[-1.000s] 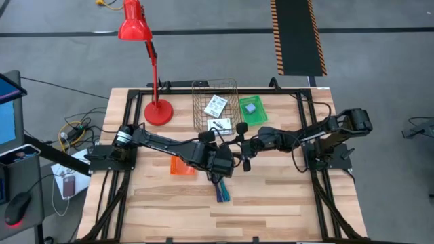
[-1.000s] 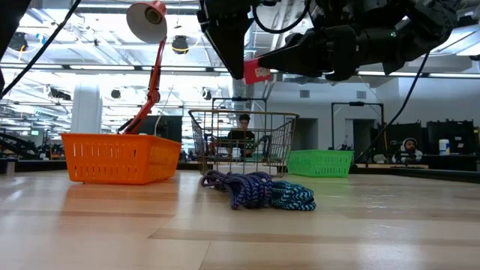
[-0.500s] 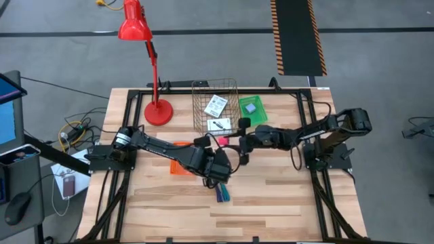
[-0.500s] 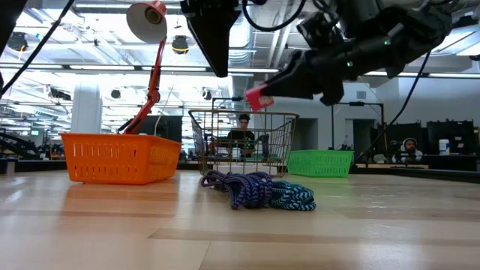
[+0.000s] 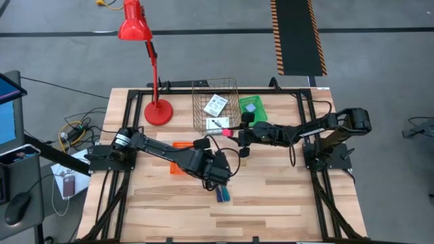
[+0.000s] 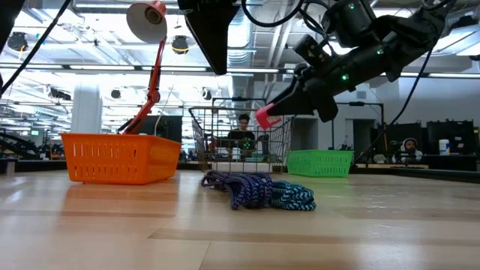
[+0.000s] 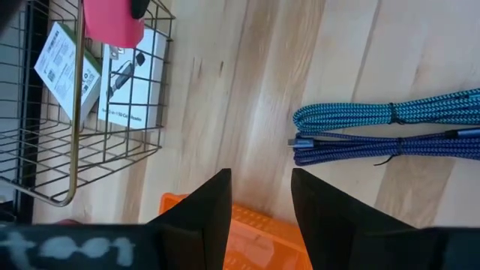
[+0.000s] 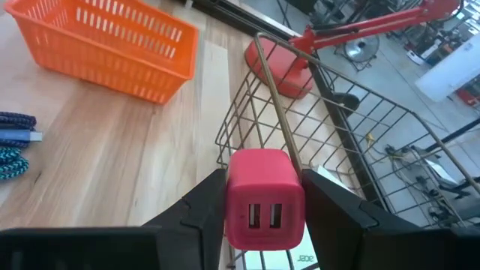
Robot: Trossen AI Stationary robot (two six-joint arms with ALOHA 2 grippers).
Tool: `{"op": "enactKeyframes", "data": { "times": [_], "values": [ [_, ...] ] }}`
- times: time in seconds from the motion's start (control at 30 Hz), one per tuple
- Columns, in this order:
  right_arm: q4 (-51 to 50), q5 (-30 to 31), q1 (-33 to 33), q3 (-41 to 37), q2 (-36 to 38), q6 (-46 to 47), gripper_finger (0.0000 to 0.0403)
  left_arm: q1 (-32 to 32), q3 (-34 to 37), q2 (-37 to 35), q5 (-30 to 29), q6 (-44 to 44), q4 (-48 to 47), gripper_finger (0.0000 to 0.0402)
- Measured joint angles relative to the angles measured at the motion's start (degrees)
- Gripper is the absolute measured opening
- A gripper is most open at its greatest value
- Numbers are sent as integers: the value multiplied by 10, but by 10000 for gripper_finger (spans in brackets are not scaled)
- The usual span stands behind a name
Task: Pick and place items into bin
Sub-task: Put the pink charger adapter into the green bin
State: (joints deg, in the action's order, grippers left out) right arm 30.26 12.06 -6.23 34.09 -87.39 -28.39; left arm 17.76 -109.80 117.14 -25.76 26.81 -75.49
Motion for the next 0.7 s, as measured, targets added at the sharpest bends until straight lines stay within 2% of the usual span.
{"op": "enactKeyframes", "data": {
  "times": [0.7],
  "values": [
    [2, 8, 71, 0, 0, 0, 138, 1, 0, 0, -1, 5, 3, 130]
  ]
}}
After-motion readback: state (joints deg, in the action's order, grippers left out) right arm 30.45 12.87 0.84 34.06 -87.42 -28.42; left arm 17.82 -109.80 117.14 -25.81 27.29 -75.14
